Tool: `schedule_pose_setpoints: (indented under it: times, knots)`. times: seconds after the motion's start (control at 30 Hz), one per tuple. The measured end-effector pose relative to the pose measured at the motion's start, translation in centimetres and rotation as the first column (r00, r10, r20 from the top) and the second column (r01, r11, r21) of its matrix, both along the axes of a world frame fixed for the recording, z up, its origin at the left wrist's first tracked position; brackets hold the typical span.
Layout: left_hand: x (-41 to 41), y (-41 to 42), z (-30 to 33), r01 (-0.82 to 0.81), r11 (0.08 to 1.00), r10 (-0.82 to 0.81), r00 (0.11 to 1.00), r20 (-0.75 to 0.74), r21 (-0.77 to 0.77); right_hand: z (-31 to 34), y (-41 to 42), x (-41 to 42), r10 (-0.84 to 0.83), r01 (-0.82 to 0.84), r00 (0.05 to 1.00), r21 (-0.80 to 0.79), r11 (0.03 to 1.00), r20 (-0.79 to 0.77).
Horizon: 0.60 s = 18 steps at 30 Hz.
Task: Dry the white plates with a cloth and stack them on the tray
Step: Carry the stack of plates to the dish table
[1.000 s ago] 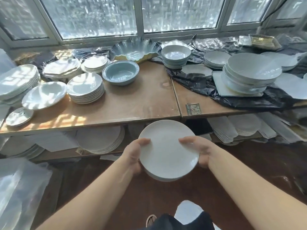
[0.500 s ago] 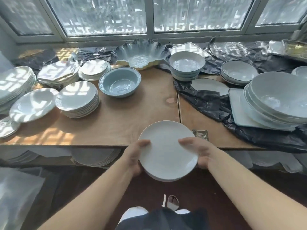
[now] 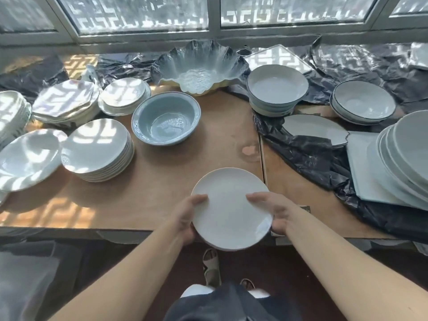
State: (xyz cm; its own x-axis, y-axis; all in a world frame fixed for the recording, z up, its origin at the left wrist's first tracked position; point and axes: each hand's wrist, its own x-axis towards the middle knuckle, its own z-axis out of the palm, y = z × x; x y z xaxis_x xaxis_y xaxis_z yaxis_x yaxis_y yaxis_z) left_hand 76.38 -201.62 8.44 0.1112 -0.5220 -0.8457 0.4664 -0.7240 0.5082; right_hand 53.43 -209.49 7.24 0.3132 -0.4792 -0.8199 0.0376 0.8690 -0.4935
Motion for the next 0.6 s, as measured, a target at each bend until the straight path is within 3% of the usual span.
schedule_pose_setpoints:
  times: [0.23, 0.6]
  knots:
    - [4.0, -5.5, -2.8, -0.009, 0.999, 0.009, 1.0, 0.002, -0.039, -2.7, -3.4, 3.7, -0.103, 0.102, 0.994, -0.032, 0.994, -0.036]
    - [6.2, -11.5, -7.3, -0.045, 0.997, 0.045, 0.999, 0.003, 0.056, -7.9, -8.5, 6.1, -0.132, 0.132, 0.989, -0.013, 0.991, -0.064]
